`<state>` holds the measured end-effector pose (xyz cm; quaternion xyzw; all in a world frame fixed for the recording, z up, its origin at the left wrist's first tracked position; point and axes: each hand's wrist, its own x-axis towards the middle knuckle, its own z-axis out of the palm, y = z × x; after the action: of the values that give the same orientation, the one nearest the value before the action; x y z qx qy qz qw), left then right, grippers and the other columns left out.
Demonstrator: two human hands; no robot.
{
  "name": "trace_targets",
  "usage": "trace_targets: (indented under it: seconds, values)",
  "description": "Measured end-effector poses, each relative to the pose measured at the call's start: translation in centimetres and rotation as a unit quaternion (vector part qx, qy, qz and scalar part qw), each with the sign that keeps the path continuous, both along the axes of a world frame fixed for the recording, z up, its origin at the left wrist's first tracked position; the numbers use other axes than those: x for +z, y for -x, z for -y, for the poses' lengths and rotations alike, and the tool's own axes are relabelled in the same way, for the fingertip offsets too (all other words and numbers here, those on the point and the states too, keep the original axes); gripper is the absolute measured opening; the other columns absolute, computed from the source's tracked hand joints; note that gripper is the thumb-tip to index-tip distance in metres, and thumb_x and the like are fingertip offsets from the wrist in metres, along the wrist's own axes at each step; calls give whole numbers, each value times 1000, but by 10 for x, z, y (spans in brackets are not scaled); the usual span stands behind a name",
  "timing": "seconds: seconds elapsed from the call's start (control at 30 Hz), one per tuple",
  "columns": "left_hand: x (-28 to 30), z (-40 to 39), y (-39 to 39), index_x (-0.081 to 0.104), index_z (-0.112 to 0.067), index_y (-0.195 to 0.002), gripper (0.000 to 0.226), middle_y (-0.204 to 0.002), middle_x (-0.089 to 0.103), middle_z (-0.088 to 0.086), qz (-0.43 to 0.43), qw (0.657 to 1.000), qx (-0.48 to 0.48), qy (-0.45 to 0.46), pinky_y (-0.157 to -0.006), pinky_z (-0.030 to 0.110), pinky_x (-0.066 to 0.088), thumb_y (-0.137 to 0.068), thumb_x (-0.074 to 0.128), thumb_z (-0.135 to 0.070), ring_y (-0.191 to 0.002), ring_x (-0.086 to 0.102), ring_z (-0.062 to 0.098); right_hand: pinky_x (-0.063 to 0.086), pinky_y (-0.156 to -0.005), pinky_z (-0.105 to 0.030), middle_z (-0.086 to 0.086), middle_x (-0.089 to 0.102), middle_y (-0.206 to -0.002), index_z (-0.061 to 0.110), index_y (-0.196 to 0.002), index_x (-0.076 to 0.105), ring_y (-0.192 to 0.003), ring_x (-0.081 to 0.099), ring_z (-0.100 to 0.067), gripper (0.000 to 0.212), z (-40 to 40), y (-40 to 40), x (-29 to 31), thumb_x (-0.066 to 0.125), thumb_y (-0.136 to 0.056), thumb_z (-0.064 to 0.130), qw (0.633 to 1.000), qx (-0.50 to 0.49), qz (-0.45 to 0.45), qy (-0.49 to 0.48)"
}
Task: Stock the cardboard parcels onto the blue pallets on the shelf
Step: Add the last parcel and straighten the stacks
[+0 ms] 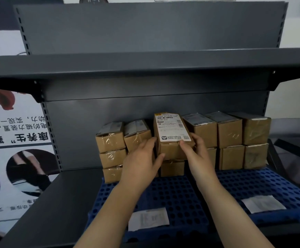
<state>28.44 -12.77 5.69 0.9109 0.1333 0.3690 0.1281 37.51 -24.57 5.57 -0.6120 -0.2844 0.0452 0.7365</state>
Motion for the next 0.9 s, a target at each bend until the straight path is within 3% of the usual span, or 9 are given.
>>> trace_targets:
  seconds: [0.13, 0.33, 0.4, 0.5, 0.7, 0.8, 0.9]
  values:
    - [1, -11, -20, 39, -25, -138, 51, -131, 53, -5, 4, 1000, 16, 12, -89, 31, 49, -91, 53, -39, -115, 53, 11, 40, -72, -10, 15, 51, -111, 27, -133, 39, -101, 49, -2, 45, -13, -18, 5, 57, -92, 28, 1000, 1, 15, 21]
    - [7, -24, -47, 51, -28, -126, 39, -98, 65, -10, -14, 999, 37, 3, -67, 26, 49, -89, 56, -38, -85, 61, 10, 36, -65, -5, 13, 52, -110, 25, -137, 38, -93, 49, 1, 47, -27, -47, 11, 55, -93, 26, 999, 9, 12, 39]
    - [6, -27, -53, 55, -26, -122, 35, -95, 67, -11, -30, 999, 46, -2, -66, 27, 49, -89, 56, -39, -82, 62, 9, 35, -68, -9, 10, 49, -114, 23, -140, 35, -101, 46, -4, 50, -31, -53, 9, 54, -94, 27, 999, 13, 6, 49]
    - [2, -31, -58, 61, -23, -114, 29, -90, 69, -9, -26, 998, 56, 23, -68, 27, 51, -88, 59, -37, -79, 62, 8, 34, -84, -19, 10, 47, -116, 20, -143, 32, -108, 45, -8, 52, -37, -60, 6, 51, -95, 28, 997, 24, 11, 76]
    - [2, -39, -64, 68, -13, -99, 23, -83, 72, -1, 21, 994, 75, 73, -71, 31, 52, -84, 66, -31, -79, 65, 14, 26, -89, -17, 3, 44, -130, 17, -148, 24, -121, 40, -11, 54, -49, -70, 7, 44, -99, 30, 992, 31, 25, 120]
    - [0, -41, -67, 69, -12, -91, 19, -81, 71, 1, 29, 992, 87, 82, -71, 32, 52, -83, 67, -30, -78, 64, 16, 28, -85, -15, 7, 44, -117, 18, -145, 30, -106, 39, -4, 49, -55, -73, 6, 44, -99, 27, 991, 33, 33, 125]
    - [-3, -46, -71, 70, -14, -83, 15, -78, 69, 2, 33, 992, 96, 73, -68, 31, 51, -84, 67, -28, -75, 63, 18, 30, -87, -17, 7, 47, -120, 17, -143, 32, -105, 39, -4, 47, -60, -78, 2, 44, -99, 24, 991, 26, 35, 130]
